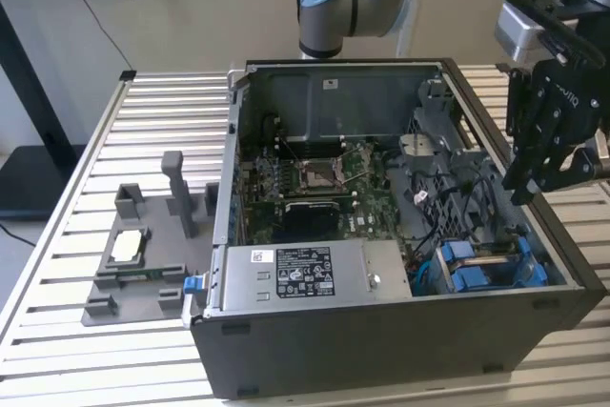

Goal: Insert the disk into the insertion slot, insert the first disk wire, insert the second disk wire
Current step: 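Insert the second disk wire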

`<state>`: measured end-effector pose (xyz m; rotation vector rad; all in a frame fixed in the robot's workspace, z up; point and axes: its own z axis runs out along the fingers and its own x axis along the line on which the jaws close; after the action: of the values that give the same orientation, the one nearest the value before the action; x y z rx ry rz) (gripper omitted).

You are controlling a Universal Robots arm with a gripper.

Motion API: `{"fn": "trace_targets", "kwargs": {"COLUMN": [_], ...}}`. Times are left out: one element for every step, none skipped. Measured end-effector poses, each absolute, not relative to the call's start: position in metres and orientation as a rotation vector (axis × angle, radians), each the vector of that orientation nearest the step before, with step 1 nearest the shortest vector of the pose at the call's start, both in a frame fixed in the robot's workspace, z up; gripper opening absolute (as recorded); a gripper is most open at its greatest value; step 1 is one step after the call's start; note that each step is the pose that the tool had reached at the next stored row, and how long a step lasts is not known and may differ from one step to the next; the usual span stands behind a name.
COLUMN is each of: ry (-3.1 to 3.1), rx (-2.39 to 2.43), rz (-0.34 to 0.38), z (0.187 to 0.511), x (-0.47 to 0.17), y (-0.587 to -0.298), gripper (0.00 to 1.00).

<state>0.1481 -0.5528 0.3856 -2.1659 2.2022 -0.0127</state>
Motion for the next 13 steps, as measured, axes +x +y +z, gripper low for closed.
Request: {"fn": "trace_targets", "kwargs": {"ry": [2.202, 2.202, 2.202, 2.202, 2.202, 2.202, 2.202, 2.202, 2.202, 2.202, 2.203, 2.204, 2.205], "rx": [-2.166, -2.166, -2.166, -2.166, -2.166, -2.166, -2.166, -2.166, -2.166, -2.167, -2.167, -2.168, -2.171], "rz": [-0.013, -0.013, -0.013, -0.013, -0.013, -0.013, -0.013, -0.013, -0.013, -0.014, -0.015, -0.018, -0.021], "z": [0.386, 0.386, 0.386, 0.386, 0.386, 0.386, 0.386, 0.386, 0.386, 0.386, 0.386, 0.386, 0.386], "x": [0.147, 0.147, 0.146, 0.146, 0.146, 0.145, 0.143, 0.141, 0.139, 0.137, 0.136, 0.134, 0.133], "y": [-0.551, -0.548, -0.545, -0.542, -0.54, -0.538, -0.536, -0.534, -0.532, -0.531, -0.53, -0.53, -0.53], "gripper": [0.27, 0.27, 0.27, 0.27, 0.27, 0.27, 0.27, 0.27, 0.27, 0.27, 0.27, 0.27, 0.27]}}
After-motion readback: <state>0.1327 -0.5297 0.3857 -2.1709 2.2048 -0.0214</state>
